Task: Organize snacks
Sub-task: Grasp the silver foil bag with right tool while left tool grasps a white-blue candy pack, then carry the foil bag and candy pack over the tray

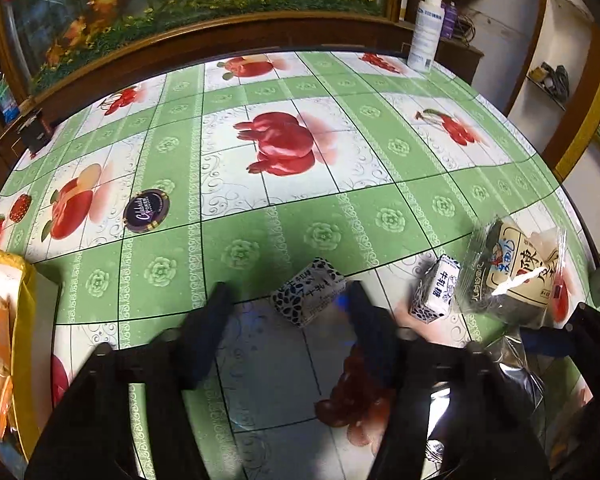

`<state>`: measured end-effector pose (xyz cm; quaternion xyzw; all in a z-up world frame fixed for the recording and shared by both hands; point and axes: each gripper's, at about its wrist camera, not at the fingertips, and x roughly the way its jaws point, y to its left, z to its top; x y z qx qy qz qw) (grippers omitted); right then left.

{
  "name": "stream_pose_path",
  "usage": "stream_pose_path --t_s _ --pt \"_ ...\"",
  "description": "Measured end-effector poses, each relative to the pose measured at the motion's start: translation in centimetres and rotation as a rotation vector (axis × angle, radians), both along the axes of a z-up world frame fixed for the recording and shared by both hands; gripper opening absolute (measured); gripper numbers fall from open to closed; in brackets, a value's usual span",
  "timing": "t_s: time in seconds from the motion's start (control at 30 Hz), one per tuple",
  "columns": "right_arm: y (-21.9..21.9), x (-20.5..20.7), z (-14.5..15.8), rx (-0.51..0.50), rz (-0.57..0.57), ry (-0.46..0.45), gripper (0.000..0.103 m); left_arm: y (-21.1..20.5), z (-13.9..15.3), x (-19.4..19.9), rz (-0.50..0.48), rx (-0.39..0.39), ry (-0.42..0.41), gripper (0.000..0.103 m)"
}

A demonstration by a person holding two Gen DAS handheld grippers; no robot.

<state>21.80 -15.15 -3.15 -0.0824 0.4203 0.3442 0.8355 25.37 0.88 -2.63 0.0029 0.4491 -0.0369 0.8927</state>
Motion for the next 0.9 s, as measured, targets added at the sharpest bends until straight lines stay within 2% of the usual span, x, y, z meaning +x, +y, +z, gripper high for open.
stream_pose_path --t_s 0.03,0.07,0.2,0.3,0.47,0.67,0.9 --pt "0.1 0.0 0.0 -0.007 0.002 -0.001 0.088 0.0 0.1 -0.3 -0.003 -0.001 -0.005 0.024" --pt "0.3 -0.1 0.0 -0.017 0.003 -0.005 0.089 0.1 0.1 -0.5 -0.004 -0.007 -0.004 0.016" --pt "0.9 -0.5 -0.1 -0.067 0.005 -0.03 0.089 0.7 0.0 -1.8 0.007 -0.047 0.006 0.016" --pt "1.2 -1.1 -0.1 -0.084 0.011 -0.05 0.082 1.2 -0.1 -3.7 0.006 -0.075 0.012 0.016" --pt "0.8 -3.1 0.0 -0.067 0.039 0.001 0.082 3.1 0.1 -7.5 0.026 -0.124 0.022 0.016" --pt "0.1 -6.7 0.1 -0.026 0.036 0.008 0.079 5.5 1.7 -12.9 0.057 -0.184 -0.034 0.016" --pt "0.4 -8.7 1.9 0.094 -0.029 -0.017 0.077 8.4 2.4 -17.8 0.181 -0.168 -0.094 0.016"
